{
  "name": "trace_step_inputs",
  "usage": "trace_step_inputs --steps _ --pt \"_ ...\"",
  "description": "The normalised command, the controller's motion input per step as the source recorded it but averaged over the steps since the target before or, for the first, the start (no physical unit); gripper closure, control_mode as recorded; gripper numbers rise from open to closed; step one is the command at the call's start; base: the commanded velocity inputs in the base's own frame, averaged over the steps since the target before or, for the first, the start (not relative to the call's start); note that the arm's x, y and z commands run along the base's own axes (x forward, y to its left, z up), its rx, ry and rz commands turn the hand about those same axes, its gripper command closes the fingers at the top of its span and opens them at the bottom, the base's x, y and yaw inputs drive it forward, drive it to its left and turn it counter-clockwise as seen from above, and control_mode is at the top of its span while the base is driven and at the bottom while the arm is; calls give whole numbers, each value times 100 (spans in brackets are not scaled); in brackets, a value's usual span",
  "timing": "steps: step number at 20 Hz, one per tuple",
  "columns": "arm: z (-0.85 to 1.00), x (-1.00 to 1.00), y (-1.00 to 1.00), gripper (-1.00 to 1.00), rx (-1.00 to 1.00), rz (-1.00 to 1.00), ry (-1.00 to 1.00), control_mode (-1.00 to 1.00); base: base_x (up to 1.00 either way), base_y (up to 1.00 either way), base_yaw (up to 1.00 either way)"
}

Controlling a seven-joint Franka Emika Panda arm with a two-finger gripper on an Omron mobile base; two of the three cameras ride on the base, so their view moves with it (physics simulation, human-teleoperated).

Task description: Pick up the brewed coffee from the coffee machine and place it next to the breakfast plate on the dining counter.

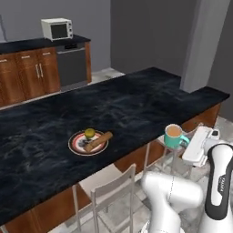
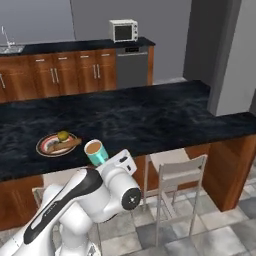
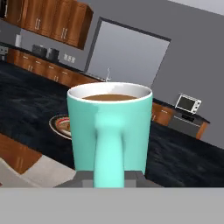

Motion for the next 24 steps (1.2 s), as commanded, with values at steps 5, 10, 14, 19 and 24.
trace_step_inputs --steps 5,10,14,19,24 --pt "0 0 0 100 0 0 0 100 46 -49 61" --pt "0 0 0 100 0 0 0 100 2 -61 65" --pt "-9 25 -14 100 1 9 8 -100 66 -48 32" --pt "-40 100 -34 100 2 34 35 -100 0 0 0" --pt "-57 100 -1 100 2 33 5 -100 0 0 0"
